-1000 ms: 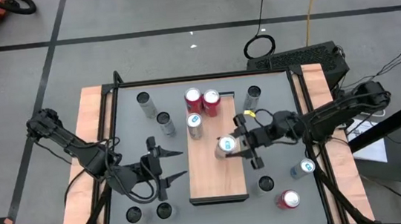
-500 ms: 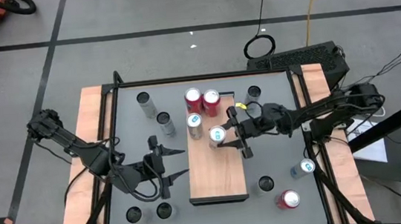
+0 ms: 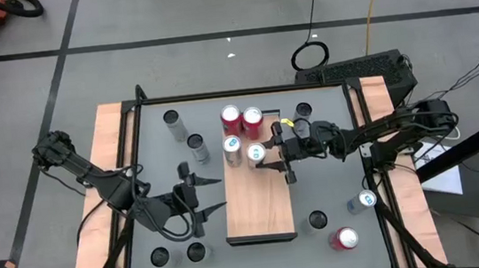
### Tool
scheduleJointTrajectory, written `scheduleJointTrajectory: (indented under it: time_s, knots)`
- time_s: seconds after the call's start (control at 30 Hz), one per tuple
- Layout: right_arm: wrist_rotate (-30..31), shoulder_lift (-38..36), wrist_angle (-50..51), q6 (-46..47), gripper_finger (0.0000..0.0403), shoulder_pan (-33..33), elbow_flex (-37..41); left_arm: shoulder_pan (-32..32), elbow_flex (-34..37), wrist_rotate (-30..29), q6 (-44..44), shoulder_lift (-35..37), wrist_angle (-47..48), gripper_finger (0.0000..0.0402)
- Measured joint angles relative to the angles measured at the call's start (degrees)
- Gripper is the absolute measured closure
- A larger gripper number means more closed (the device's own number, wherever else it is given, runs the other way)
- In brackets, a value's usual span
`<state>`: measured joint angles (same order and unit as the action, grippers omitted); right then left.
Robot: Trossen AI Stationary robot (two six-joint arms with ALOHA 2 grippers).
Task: Place canned beverage on shelf
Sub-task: Put the left blue soda can on the shelf aligned with the other orange soda can
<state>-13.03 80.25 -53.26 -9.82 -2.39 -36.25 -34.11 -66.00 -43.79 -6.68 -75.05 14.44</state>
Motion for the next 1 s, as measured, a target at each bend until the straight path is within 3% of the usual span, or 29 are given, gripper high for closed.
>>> scheduleJointTrajectory:
  time_s: [0.47, 0.63, 1.0]
  knots:
    - [1.45, 0.20, 3.42, 0.63, 0.0241, -0.21, -0.02, 0.03, 0.00, 0.00, -0.44, -0.39, 0.13, 0.0140]
    - [5.70, 0.22, 4.21, 1.21, 0.0217, -0.68, -0.03, 0.03, 0.00, 0.00, -0.42, -0.39, 0.20, 0.0140]
    - [5.57, 0.22, 6.56, 3.58, 0.0162, -1.77, -0.13, -0.04, 0.00, 0.02, -2.01, -0.39, 1.86, 0.0140]
